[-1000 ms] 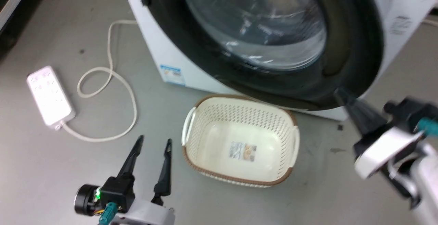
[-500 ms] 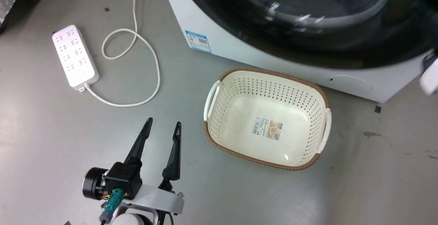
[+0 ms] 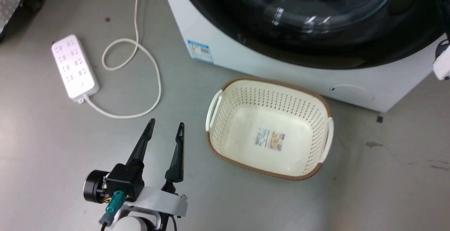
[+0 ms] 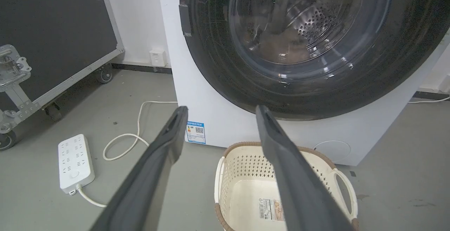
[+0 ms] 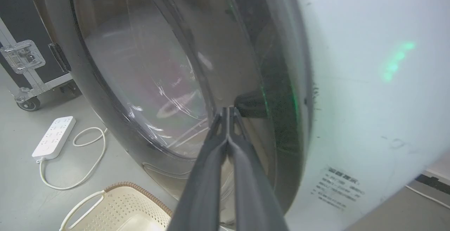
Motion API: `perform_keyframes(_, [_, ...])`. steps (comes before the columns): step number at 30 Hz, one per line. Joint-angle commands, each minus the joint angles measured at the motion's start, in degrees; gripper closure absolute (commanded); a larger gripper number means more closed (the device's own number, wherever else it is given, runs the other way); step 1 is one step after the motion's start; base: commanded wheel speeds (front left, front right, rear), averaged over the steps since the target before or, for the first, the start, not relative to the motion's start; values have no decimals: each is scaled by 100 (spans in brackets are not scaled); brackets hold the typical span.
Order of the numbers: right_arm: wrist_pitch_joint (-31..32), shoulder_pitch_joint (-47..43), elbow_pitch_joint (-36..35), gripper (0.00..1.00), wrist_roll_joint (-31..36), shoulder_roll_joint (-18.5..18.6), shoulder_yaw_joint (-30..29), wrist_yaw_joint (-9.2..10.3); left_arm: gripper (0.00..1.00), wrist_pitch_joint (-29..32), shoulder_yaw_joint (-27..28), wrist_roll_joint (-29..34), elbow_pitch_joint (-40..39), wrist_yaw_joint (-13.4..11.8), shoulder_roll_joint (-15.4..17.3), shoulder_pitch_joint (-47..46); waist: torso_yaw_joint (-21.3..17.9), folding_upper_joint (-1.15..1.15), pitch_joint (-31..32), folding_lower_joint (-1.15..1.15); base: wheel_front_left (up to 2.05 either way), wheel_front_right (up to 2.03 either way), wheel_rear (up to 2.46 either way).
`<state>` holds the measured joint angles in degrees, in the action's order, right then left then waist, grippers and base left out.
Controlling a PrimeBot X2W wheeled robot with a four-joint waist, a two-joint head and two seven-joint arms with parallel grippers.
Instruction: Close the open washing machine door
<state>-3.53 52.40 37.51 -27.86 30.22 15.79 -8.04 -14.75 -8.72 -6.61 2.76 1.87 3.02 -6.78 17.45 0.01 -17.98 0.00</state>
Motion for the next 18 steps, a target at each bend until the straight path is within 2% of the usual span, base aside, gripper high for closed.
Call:
perform_keyframes(1, [-89,-10,35,89,-35,22,-19,55,0,-25,23,43,15,29,-8,6,-91,-1,152,0,0,0,0])
perform_keyframes(2, [-252,-219,26,0,-61,-42,104,55,0,-25,72,47,37,50,-8,50,-180,-1,329,0,0,0,0])
perform_keyframes(9, [-823,-1048,-135,0,60,-256,299,55,0,-25,249,73,164,136,9,276,-570,-1,987,0,0,0,0])
perform_keyframes(14, [-1059,-1918,-565,0,284,-580,45,55,0,-25,375,47,303,203,34,520,-924,-1,1508,0,0,0,0])
perform_keyframes(18, [-1125,-2782,-1251,0,605,-848,-457,55,0,-25,449,29,394,242,47,690,-1161,-1,1755,0,0,0,0])
